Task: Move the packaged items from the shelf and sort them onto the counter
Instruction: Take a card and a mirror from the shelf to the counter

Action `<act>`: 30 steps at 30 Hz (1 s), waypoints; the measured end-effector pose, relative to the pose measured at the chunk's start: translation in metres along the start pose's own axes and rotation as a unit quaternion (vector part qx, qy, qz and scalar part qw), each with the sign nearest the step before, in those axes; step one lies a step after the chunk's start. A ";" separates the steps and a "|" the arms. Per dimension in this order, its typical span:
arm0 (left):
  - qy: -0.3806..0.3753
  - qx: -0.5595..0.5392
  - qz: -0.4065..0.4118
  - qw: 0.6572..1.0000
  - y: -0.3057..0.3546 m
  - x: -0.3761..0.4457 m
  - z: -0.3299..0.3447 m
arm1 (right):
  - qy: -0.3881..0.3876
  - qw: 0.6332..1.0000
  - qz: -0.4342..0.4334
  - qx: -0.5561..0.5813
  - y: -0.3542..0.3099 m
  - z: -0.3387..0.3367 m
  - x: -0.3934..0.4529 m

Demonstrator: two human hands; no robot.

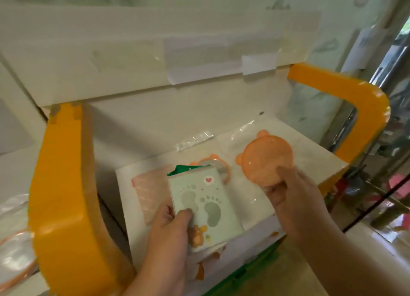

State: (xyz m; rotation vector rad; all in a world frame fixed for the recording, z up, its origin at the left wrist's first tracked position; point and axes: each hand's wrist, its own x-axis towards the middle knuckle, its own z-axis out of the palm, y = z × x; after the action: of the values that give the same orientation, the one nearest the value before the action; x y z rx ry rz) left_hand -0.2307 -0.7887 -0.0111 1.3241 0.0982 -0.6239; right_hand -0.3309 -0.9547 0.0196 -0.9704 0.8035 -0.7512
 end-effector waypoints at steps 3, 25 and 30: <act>0.055 -0.012 0.025 0.998 0.003 0.013 0.009 | -0.070 0.940 -0.166 -0.289 0.007 0.007 0.045; 0.208 -0.068 0.082 0.972 0.012 0.018 0.086 | -0.487 0.536 -0.371 -0.581 0.061 0.018 0.176; 0.190 -0.059 0.079 0.977 0.006 0.034 0.104 | -0.446 0.646 -0.332 -0.523 0.009 -0.011 0.199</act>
State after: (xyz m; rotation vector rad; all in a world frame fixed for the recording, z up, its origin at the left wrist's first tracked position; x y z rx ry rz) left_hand -0.2282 -0.8969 0.0081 1.3082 0.3324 -0.2215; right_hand -0.2396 -1.1215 -0.0406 -2.5225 -0.1635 -0.2093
